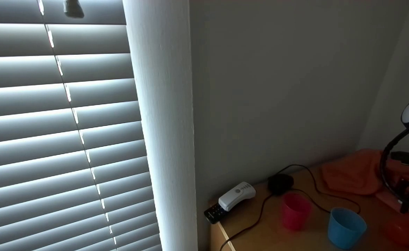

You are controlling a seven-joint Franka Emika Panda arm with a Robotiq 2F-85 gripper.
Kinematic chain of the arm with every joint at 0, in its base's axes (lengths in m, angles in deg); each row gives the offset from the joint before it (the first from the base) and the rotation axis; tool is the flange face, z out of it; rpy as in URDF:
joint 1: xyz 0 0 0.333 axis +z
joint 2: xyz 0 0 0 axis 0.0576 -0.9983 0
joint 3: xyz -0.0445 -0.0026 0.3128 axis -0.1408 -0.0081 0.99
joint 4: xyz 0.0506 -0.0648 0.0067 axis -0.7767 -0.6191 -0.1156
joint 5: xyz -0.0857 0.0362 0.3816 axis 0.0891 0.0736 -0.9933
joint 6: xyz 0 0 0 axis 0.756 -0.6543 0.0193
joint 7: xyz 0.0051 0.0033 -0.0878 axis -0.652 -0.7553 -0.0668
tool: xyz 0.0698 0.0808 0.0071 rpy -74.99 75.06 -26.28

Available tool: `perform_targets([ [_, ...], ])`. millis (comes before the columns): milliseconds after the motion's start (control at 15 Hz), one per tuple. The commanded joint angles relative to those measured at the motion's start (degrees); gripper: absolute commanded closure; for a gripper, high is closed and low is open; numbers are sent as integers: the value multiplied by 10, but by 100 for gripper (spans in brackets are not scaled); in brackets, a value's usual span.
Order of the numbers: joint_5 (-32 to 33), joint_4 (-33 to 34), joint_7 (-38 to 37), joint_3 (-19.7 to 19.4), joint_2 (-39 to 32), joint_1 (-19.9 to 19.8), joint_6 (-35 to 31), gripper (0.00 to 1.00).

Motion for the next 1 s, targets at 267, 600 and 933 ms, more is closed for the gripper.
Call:
perform_targets([
  [267, -9, 22, -65, -11, -17, -7, 22, 0],
  [600, -54, 33, -38, 9, -24, -23, 33, 0],
  [933, -88, 47, 1, 23, -37, -24, 25, 42],
])
